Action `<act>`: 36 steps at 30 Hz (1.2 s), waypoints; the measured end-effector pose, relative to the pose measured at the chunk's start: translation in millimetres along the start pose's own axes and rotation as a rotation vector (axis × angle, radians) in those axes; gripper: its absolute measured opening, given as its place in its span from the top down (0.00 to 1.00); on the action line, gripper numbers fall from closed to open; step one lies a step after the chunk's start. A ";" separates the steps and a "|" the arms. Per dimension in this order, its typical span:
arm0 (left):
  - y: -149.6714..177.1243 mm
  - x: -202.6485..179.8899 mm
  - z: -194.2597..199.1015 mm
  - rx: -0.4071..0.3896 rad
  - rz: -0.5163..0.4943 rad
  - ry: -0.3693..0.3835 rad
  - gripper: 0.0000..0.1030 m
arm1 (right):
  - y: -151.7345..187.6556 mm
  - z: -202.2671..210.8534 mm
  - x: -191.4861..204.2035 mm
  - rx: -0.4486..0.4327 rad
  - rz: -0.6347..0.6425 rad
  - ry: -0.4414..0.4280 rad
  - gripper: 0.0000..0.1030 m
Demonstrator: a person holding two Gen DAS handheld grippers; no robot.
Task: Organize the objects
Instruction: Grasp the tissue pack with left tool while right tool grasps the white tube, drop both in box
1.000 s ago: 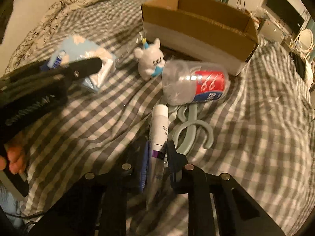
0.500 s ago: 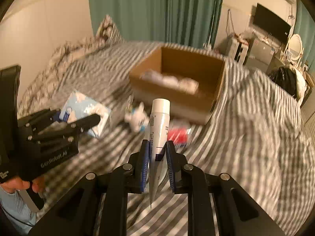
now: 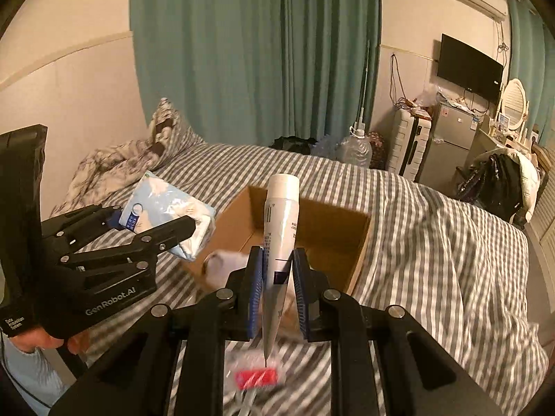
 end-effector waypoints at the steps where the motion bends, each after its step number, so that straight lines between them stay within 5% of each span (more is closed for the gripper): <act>1: -4.7 4.7 -9.6 0.006 -0.001 -0.010 0.56 | -4.7 -9.3 -1.5 0.004 0.000 0.000 0.84; 9: -13.4 28.7 -91.8 0.067 -0.066 0.000 0.56 | -19.4 -98.0 -11.1 0.082 0.004 -0.005 0.84; 14: 4.5 50.2 -125.5 0.128 -0.011 0.051 0.56 | 0.6 -146.4 -18.5 0.151 -0.009 -0.010 0.84; 20: 12.5 42.7 -136.8 0.147 -0.072 0.059 0.47 | 10.9 -154.7 -24.6 0.167 -0.023 0.001 0.82; 21: 11.7 42.4 -136.4 0.146 -0.066 0.062 0.44 | 8.9 -150.3 -28.1 0.154 -0.036 0.003 0.74; 22: 11.5 41.7 -132.7 0.139 -0.055 0.057 0.34 | 6.4 -145.9 -31.0 0.138 -0.047 0.008 0.55; 24: 9.9 40.7 -123.7 0.118 -0.045 0.031 0.13 | -0.1 -128.1 -39.6 0.091 -0.078 0.030 0.33; 30: 6.0 41.8 -61.6 0.033 -0.033 -0.071 0.00 | -14.6 -59.6 -49.3 -0.028 -0.091 0.055 0.16; 36: 5.6 36.3 5.8 -0.023 -0.022 -0.153 0.00 | -26.6 10.8 -46.0 -0.138 -0.091 0.042 0.06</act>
Point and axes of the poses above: each gripper's, at about its wrist camera, not at the fingertips, and z roughly against the way its jaws point, x to its left, y to its underside, the point moved 8 cm from there along -z, roughly the way its jaws point, and after that the axes turned 15 degrees about y, right-handed, at the moved point
